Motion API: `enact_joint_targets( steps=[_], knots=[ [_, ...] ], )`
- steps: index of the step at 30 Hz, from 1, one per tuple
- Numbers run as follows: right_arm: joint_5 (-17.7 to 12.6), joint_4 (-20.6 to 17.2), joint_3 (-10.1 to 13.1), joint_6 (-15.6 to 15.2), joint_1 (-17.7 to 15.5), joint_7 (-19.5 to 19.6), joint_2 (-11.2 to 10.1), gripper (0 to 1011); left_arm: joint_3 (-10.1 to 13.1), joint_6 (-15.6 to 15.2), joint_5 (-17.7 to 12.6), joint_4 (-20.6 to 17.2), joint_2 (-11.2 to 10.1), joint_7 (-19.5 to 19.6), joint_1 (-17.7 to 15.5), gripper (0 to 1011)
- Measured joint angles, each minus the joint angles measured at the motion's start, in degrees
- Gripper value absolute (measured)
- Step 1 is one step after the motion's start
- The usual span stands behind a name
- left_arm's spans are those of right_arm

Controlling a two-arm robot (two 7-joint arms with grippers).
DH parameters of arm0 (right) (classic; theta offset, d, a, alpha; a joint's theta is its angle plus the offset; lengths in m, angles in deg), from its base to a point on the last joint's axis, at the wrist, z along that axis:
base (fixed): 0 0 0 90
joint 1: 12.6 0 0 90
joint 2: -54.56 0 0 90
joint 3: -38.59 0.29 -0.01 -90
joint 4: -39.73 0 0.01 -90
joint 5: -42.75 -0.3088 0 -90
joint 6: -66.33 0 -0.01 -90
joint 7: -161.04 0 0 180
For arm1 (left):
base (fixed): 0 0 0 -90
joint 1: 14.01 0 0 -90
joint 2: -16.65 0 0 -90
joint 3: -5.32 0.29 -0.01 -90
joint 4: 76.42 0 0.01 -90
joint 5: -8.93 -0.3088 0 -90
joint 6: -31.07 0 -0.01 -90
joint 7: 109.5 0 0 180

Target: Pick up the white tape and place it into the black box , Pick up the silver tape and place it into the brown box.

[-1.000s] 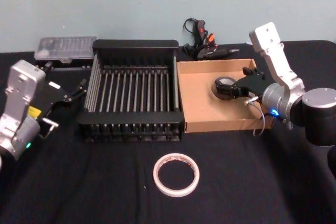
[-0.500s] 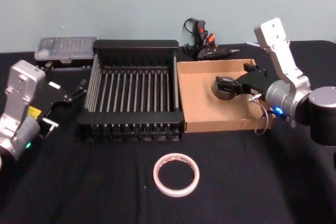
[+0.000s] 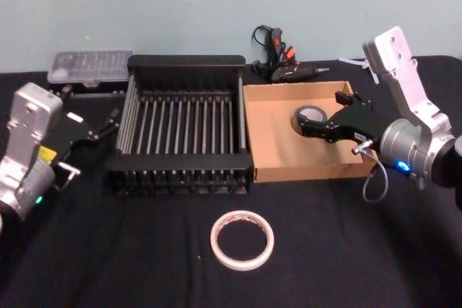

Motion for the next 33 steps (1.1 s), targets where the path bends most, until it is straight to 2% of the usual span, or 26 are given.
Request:
enact_joint_targets(
  steps=[12,16,23,33],
  knots=[
    [-2.7,-9.6,-0.3,-3.3,-6.6,-1.3,-4.3,1002,0.0,0.0,0.0,0.0,0.0,0.0,0.0,1001],
    [-3.6,-11.7,-0.9,-4.6,-8.5,-1.7,-5.2,1002,0.0,0.0,0.0,0.0,0.0,0.0,0.0,1001],
    [-4.9,-13.4,-2.3,-6.4,-10.5,-2.1,-6.1,1002,0.0,0.0,0.0,0.0,0.0,0.0,0.0,1001],
    [-5.4,-13.6,-5.5,-8.0,-11.1,-2.1,-7.0,1002,0.0,0.0,0.0,0.0,0.0,0.0,0.0,1001]
  ],
)
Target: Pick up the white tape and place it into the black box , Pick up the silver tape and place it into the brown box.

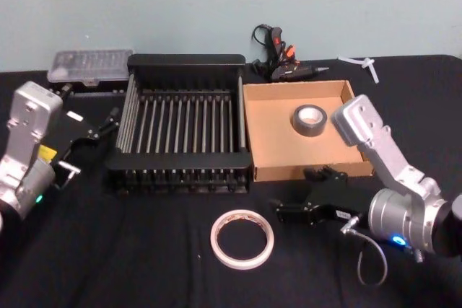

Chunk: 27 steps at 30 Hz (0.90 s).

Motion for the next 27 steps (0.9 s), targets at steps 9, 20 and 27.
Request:
enact_joint_targets(
  steps=[9,20,27],
  knots=[
    [0.3,0.8,-2.7,-1.6,0.7,0.6,0.1,1002,0.0,0.0,0.0,0.0,0.0,0.0,0.0,1001],
    [2.2,1.4,-5.2,-2.6,1.6,1.1,0.8,1002,0.0,0.0,0.0,0.0,0.0,0.0,0.0,1001],
    [3.9,1.6,-6.5,-2.8,2.2,0.8,1.3,1002,0.0,0.0,0.0,0.0,0.0,0.0,0.0,1001]
  ],
)
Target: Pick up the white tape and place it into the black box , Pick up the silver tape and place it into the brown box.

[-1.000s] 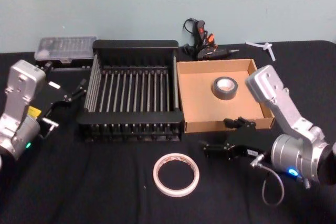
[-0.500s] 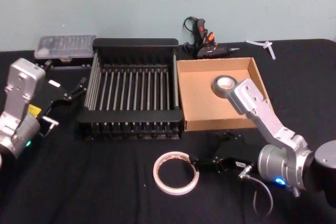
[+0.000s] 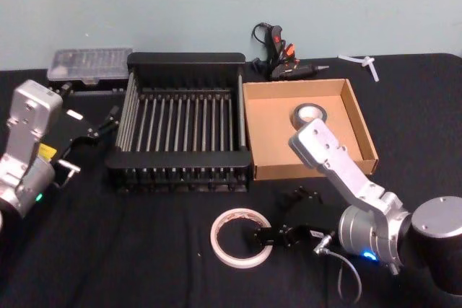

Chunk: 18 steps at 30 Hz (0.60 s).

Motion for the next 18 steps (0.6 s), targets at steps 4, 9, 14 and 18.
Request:
enact_joint_targets(
  steps=[4,9,14,18],
  knots=[
    [0.7,0.2,-0.5,-0.3,0.2,-0.4,0.4,1002,0.0,0.0,0.0,0.0,0.0,0.0,0.0,1001],
    [1.6,0.7,-1.0,-0.5,0.5,-0.8,0.9,1002,0.0,0.0,0.0,0.0,0.0,0.0,0.0,1001],
    [2.4,1.3,-1.3,-0.7,0.7,-1.1,1.4,1002,0.0,0.0,0.0,0.0,0.0,0.0,0.0,1001],
    [3.0,2.0,-1.3,-0.8,1.0,-1.4,2.0,1002,0.0,0.0,0.0,0.0,0.0,0.0,0.0,1001]
  ],
)
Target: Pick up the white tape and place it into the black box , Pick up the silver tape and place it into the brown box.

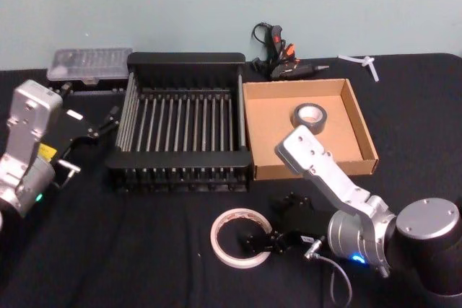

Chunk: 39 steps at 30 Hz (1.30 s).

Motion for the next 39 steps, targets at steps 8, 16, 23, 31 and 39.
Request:
enact_joint_targets(
  steps=[8,16,23,31,39],
  knots=[
    [0.6,1.2,0.3,-0.2,0.1,-0.3,1.0,1002,0.0,0.0,0.0,0.0,0.0,0.0,0.0,1001],
    [1.0,1.7,0.6,-0.3,-0.1,-0.5,1.6,1002,0.0,0.0,0.0,0.0,0.0,0.0,0.0,1001],
    [1.2,2.0,0.8,-0.4,-0.2,-0.9,2.0,1002,0.0,0.0,0.0,0.0,0.0,0.0,0.0,1001],
    [1.5,2.1,0.9,-0.6,-0.3,-1.0,2.2,1002,0.0,0.0,0.0,0.0,0.0,0.0,0.0,1001],
    [1.9,2.2,0.9,-0.6,-0.3,-0.9,2.3,1002,0.0,0.0,0.0,0.0,0.0,0.0,0.0,1001]
  ],
)
